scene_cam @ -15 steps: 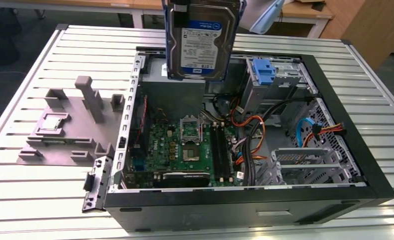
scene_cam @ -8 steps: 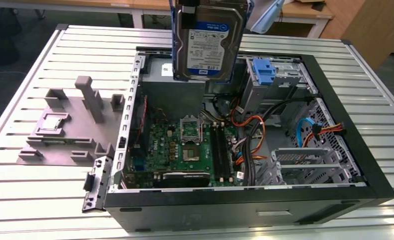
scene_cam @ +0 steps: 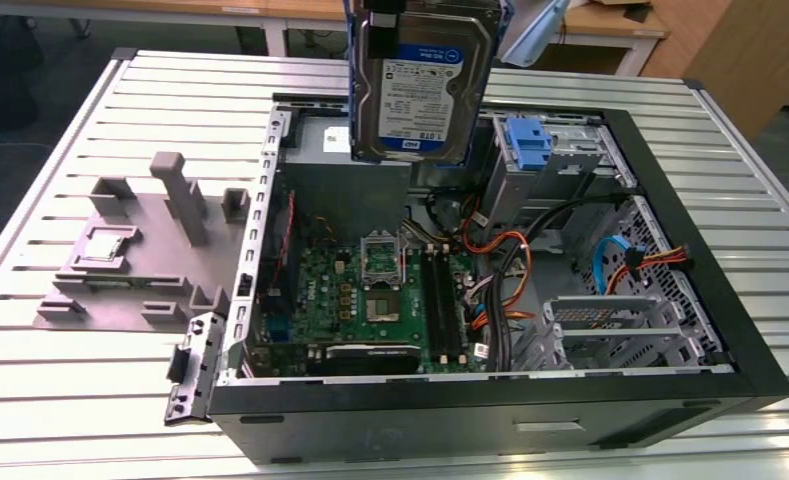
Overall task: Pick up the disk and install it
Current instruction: 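Insert the disk into the insertion slot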
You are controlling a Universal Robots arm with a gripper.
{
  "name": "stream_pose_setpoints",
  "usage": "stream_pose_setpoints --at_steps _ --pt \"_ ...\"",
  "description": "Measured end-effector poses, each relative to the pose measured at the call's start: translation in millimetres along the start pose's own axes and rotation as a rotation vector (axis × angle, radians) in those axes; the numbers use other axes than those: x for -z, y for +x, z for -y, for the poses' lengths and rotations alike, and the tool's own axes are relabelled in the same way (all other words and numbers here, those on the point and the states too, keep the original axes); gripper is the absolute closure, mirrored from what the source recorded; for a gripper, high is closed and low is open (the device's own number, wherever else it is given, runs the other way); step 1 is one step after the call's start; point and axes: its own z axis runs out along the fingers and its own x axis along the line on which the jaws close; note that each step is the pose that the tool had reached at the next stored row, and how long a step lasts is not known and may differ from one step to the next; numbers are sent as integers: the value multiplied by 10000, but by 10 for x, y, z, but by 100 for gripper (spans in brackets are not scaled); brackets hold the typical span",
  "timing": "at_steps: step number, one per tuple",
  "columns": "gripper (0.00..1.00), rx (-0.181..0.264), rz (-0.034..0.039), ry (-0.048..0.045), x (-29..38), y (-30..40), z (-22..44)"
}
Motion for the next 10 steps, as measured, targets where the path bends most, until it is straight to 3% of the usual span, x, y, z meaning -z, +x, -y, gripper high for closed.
stream_pose_setpoints --at_steps 10 --pt "63 0 0 0 -1 -23 -7"
